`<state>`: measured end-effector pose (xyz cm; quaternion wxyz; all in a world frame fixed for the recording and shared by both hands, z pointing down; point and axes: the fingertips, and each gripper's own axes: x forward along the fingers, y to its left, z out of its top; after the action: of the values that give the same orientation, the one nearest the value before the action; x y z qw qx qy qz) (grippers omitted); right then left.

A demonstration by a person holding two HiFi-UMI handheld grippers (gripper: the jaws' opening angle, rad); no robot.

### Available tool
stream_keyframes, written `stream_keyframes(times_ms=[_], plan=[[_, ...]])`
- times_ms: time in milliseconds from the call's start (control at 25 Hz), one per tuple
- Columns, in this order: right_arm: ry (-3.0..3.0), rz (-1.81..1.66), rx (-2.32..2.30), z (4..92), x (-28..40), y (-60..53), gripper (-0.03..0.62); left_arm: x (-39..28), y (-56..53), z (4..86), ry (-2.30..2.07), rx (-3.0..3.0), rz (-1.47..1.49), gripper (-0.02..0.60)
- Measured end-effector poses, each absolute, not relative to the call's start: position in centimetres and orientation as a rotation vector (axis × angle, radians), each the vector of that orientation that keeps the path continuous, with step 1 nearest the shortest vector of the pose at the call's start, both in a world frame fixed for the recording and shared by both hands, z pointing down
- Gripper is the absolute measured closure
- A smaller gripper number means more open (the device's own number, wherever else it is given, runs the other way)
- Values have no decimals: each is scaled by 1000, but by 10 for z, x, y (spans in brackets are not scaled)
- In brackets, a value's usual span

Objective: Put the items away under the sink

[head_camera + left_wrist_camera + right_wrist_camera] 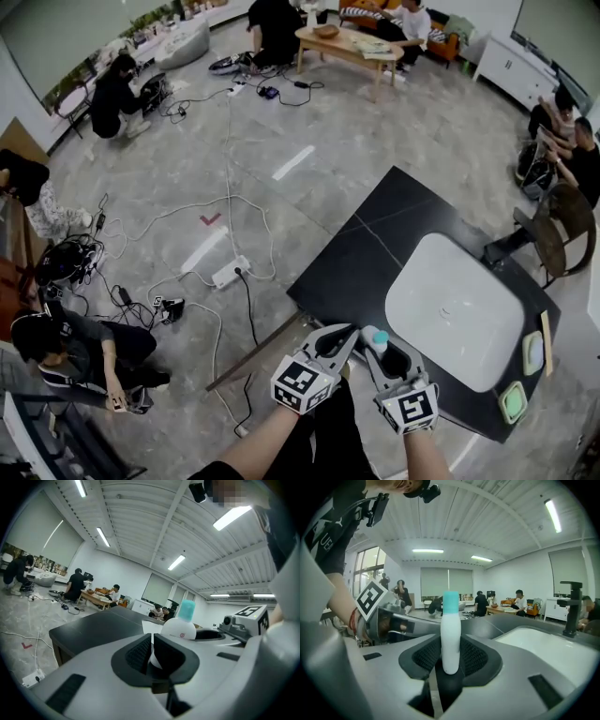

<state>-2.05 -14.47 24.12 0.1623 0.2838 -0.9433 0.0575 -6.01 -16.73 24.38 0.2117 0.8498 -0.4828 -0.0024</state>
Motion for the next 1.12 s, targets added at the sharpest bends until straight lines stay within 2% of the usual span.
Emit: stream_keyframes(times_ms=[360,1120], plan=[[-2614,232,852,246,-23,-149,445,-53,-156,244,-1322,2379,14,572],[-2610,234,1036,247,-12,-136,454,-87,-87,241,-1361,2354,10,574]])
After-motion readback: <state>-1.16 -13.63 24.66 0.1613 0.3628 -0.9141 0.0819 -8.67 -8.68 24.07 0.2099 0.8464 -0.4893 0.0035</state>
